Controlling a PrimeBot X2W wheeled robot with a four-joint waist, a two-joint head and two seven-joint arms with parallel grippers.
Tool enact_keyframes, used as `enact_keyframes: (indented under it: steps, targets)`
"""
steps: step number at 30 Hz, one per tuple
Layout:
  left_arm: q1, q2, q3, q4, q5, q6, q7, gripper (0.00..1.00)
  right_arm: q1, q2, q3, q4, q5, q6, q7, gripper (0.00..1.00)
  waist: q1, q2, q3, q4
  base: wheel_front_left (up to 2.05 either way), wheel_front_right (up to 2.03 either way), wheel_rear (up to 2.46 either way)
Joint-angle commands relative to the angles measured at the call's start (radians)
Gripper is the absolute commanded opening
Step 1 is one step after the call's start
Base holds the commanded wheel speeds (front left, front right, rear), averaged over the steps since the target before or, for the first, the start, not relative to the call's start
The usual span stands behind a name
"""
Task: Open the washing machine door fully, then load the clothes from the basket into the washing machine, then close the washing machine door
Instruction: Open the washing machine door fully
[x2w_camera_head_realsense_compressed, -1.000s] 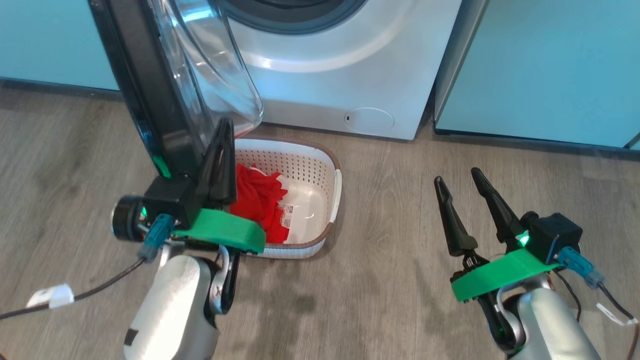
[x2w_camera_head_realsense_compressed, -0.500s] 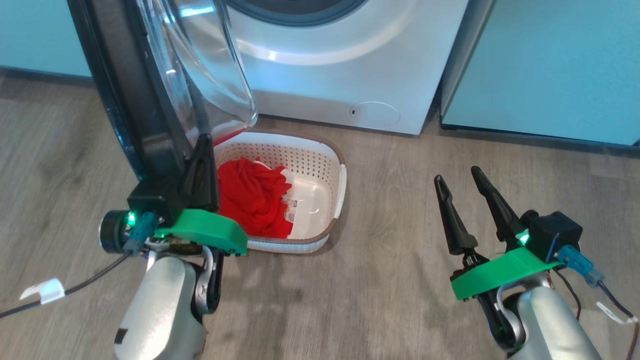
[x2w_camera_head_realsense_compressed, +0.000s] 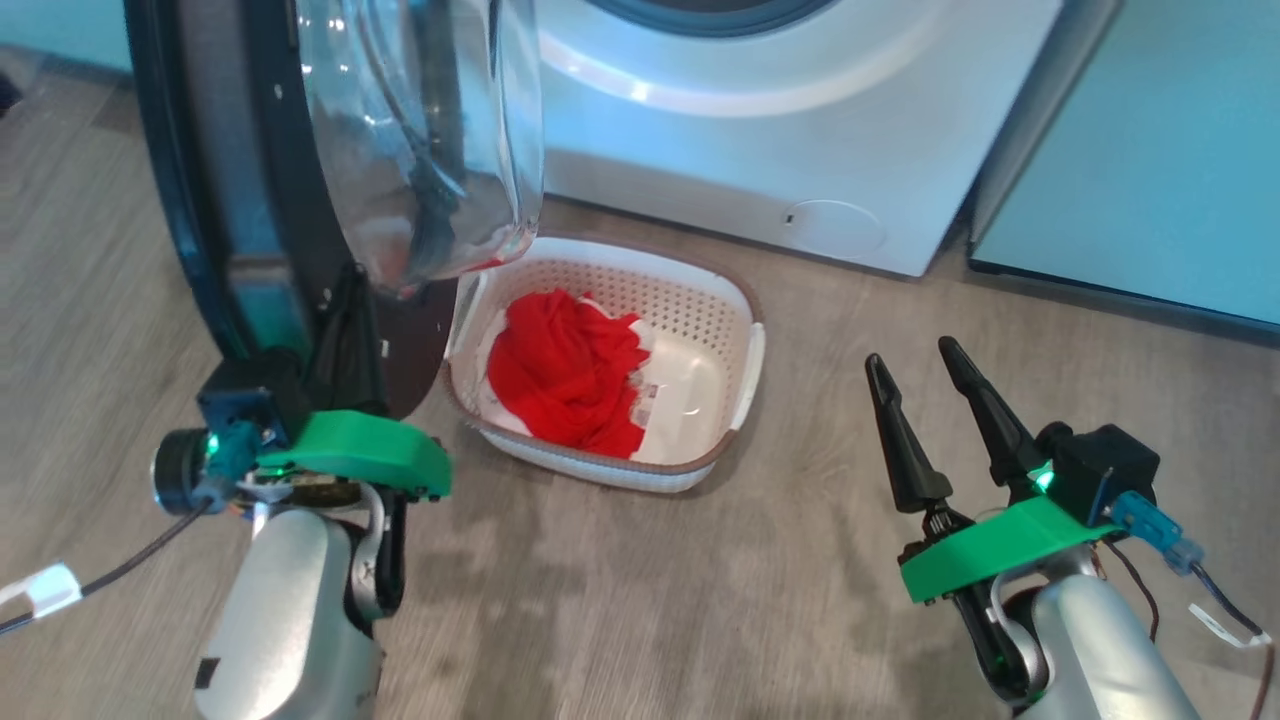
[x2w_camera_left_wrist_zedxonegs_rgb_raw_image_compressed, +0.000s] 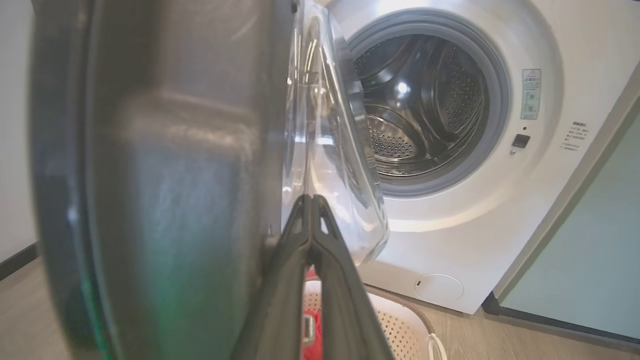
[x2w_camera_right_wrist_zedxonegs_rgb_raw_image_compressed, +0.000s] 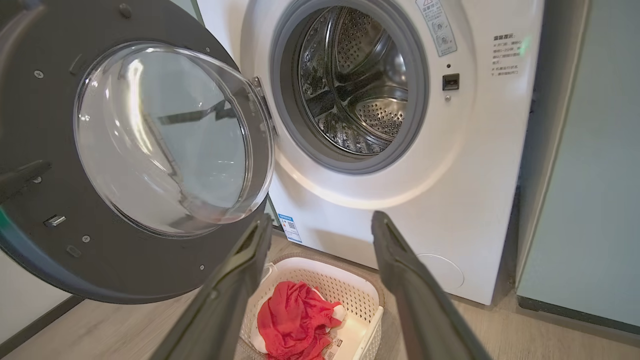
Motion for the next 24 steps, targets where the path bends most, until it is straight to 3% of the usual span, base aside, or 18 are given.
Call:
enact_keyframes:
  steps: [1, 13, 24]
  targets:
    - [-0.046, 0.015, 0.052, -0.020, 0.003, -0.001, -0.005, 0.00, -0.039, 0.010, 0.024, -0.026, 0.004, 0.000, -0.009, 1.00, -0.0001, -0.0001, 0.017, 0.025, 0.00, 0.00, 0.00]
    - [-0.096, 0.015, 0.225, -0.006, 0.030, -0.040, -0.005, 0.00, -0.067, -0.027, 0.027, -0.033, -0.005, 0.000, -0.009, 1.00, -0.0001, -0.0001, 0.130, 0.089, 0.00, 0.00, 0.00]
    - [-0.186, 0.030, 0.460, 0.056, 0.039, -0.101, -0.005, 0.00, -0.085, -0.071, 0.020, -0.045, -0.010, 0.000, -0.009, 1.00, -0.0001, -0.0001, 0.216, 0.121, 0.00, 0.00, 0.00]
